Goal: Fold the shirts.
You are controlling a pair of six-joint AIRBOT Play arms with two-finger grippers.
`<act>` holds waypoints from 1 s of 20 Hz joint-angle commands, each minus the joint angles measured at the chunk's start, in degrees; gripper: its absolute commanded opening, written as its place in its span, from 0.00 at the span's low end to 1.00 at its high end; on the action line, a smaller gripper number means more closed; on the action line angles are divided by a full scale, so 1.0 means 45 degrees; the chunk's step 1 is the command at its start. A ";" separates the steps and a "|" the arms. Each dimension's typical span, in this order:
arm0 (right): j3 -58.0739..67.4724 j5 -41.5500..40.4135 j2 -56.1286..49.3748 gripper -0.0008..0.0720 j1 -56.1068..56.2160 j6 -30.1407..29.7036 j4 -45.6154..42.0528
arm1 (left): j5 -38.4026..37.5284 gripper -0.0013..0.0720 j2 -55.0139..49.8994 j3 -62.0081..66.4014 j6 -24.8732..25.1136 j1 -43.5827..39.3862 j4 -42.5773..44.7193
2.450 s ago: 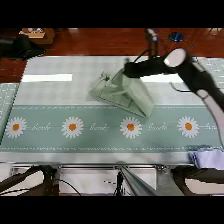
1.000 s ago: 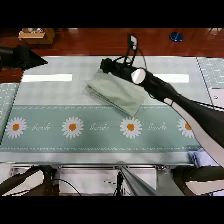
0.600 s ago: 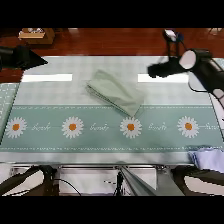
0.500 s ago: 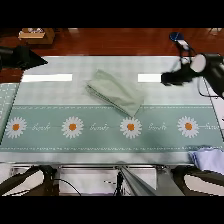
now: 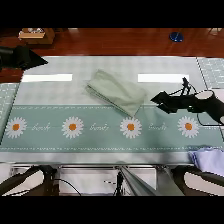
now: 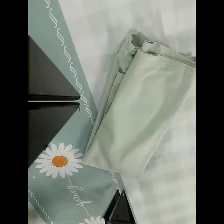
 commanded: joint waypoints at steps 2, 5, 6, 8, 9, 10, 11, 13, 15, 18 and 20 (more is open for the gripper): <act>-0.0457 -0.1447 -0.1277 0.81 0.1705 -0.2288 0.4765 | 0.0000 0.10 -0.0005 0.0000 -0.0005 -0.0005 0.0000; -0.0457 -0.2064 -0.1865 0.78 0.2749 -0.3599 0.7028 | 0.0000 0.10 -0.0005 0.0000 -0.0005 -0.0005 0.0000; -0.0457 -0.2239 -0.1948 0.66 0.2987 -0.3633 0.7383 | 0.0000 0.10 -0.0005 0.0000 -0.0005 -0.0005 0.0000; -0.0452 -0.2147 -0.1953 0.41 0.3337 -0.3764 0.7485 | 0.0005 0.10 -0.0010 0.0000 -0.0005 0.0000 0.0000; -0.0452 -0.1880 -0.1948 0.16 0.3415 -0.3968 0.7480 | 0.0005 0.10 -0.0010 0.0000 -0.0005 -0.0005 0.0005; -0.0413 -0.1457 -0.1923 0.06 0.3395 -0.4167 0.7490 | 0.0005 0.10 -0.0010 0.0000 -0.0005 0.0000 0.0005; -0.0248 -0.0942 -0.1826 0.06 0.3264 -0.4459 0.7465 | 0.0005 0.10 -0.0010 0.0000 0.0000 0.0000 0.0005; 0.0287 0.0058 -0.1185 0.06 0.2701 -0.4716 0.7359 | 0.0010 0.10 -0.0010 0.0000 0.0000 0.0029 0.0005; 0.0957 0.0437 0.0068 0.06 0.1773 -0.4367 0.6917 | 0.0019 0.10 -0.0010 0.0000 0.0000 0.0049 0.0005; 0.2137 0.0889 0.2152 0.06 -0.0185 -0.1729 0.4940 | 0.0126 0.10 -0.0029 0.0000 0.0000 0.0049 0.0005; 0.3050 0.2035 0.3274 0.06 -0.1739 0.0199 0.2769 | 0.0296 0.10 -0.0053 0.0000 0.0000 0.0049 0.0005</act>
